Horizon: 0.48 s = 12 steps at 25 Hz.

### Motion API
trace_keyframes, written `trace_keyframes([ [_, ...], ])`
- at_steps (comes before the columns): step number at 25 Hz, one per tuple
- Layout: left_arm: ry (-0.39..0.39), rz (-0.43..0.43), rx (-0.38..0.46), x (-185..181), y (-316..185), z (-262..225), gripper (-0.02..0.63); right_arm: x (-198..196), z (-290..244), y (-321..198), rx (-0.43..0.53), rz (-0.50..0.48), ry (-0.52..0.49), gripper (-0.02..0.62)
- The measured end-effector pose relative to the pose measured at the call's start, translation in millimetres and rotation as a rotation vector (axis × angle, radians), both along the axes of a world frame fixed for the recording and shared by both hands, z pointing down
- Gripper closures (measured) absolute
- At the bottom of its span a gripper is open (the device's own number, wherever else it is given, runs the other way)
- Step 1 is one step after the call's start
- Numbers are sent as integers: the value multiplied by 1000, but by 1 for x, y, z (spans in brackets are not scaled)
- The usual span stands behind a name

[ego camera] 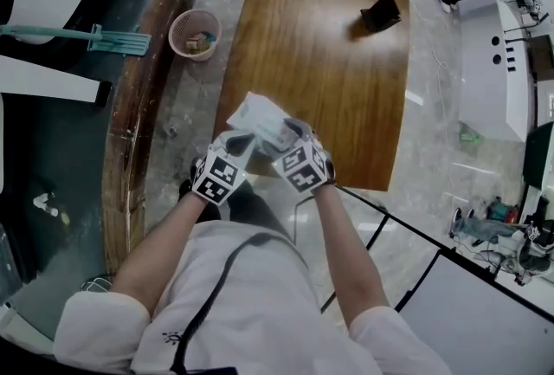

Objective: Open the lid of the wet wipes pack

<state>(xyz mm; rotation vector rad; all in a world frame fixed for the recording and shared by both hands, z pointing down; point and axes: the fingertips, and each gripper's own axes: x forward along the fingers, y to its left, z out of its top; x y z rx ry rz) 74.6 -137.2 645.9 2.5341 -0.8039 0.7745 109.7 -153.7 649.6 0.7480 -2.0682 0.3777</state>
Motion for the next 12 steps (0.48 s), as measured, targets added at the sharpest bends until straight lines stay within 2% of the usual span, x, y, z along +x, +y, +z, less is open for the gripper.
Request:
trace_keyframes([
  [7,-23,1,-17,-1,2,7,600,3,-1,-2,-48,26,-60,298],
  [12,-46,7,-30,-2,1,14,601,2,-2,-1,-118,37,-113,297],
])
